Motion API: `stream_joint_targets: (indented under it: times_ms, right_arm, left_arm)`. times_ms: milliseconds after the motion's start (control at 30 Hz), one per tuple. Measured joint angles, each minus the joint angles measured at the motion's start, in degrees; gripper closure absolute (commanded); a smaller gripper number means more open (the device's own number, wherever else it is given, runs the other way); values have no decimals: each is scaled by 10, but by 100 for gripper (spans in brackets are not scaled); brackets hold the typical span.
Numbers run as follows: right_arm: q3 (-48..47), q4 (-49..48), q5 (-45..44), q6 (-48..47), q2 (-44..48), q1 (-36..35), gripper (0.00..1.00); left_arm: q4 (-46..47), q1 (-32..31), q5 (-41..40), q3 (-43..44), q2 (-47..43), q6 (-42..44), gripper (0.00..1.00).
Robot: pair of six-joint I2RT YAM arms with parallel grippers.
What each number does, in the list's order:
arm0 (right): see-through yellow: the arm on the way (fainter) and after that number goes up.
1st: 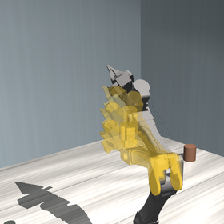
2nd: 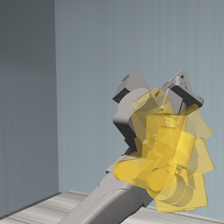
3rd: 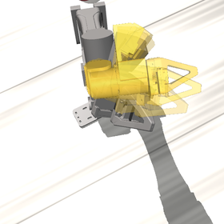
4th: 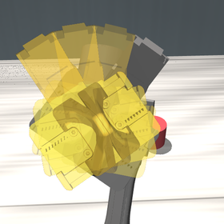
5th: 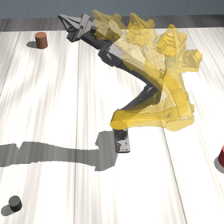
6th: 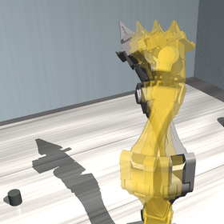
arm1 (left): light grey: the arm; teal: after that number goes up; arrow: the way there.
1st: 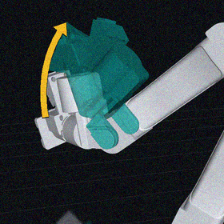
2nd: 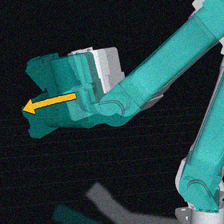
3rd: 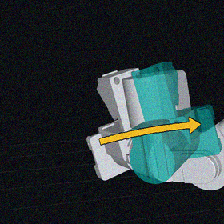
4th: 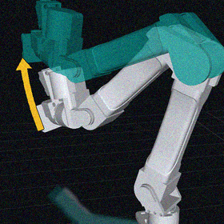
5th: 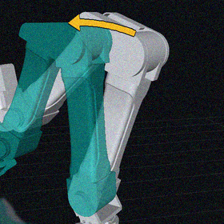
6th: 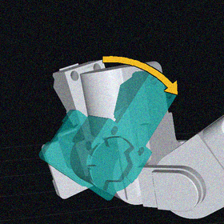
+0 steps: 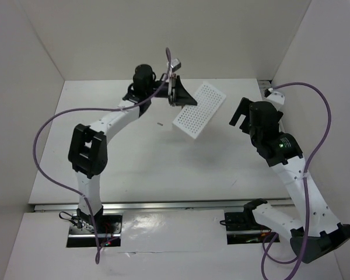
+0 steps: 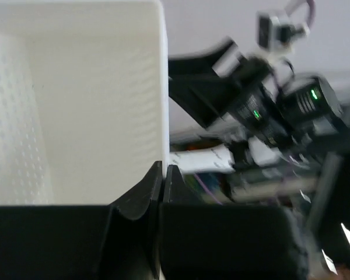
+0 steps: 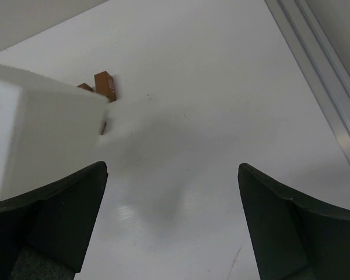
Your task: Build the wood block tower
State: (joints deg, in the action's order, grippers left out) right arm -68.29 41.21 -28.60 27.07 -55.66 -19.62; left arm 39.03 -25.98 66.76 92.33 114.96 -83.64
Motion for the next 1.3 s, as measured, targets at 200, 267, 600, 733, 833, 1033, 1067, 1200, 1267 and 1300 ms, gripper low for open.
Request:
stream_joint_targets:
  times_ms: [200, 267, 600, 733, 833, 1033, 1067, 1200, 1267, 1300]
  right_arm:
    - [1, 0, -3, -3, 0, 0, 0]
    - [1, 0, -2, -4, -3, 0, 0]
    - [23, -16, 19, -6, -48, 0, 0]
    - [33, -19, 31, -6, -68, 0, 0]
    - [34, -24, 51, -10, -93, 0, 0]
    - [34, -29, 104, -21, -185, 0, 0]
    - [33, -29, 111, -23, -201, 0, 0]
    - [28, -33, 133, -26, -244, 0, 0]
    - [22, -42, 142, -26, -258, 0, 0]
    - [16, -45, 144, -26, -265, 0, 0]
  left_arm:
    - [-521, 75, -187, 174, -43, 391, 100]
    - [-624, 103, -260, 181, -59, 468, 100]
    - [-873, 131, -591, 188, -65, 629, 100]
    - [-889, 125, -685, 188, -58, 644, 100]
    - [-884, 119, -742, 181, -40, 642, 100]
    - [-873, 109, -827, 159, 27, 642, 100]
    - [-871, 109, -834, 153, 36, 643, 100]
    - [-859, 118, -856, 125, 45, 643, 100]
    - [-850, 128, -869, 125, 45, 652, 100]
    - [-845, 134, -876, 125, 45, 655, 100]
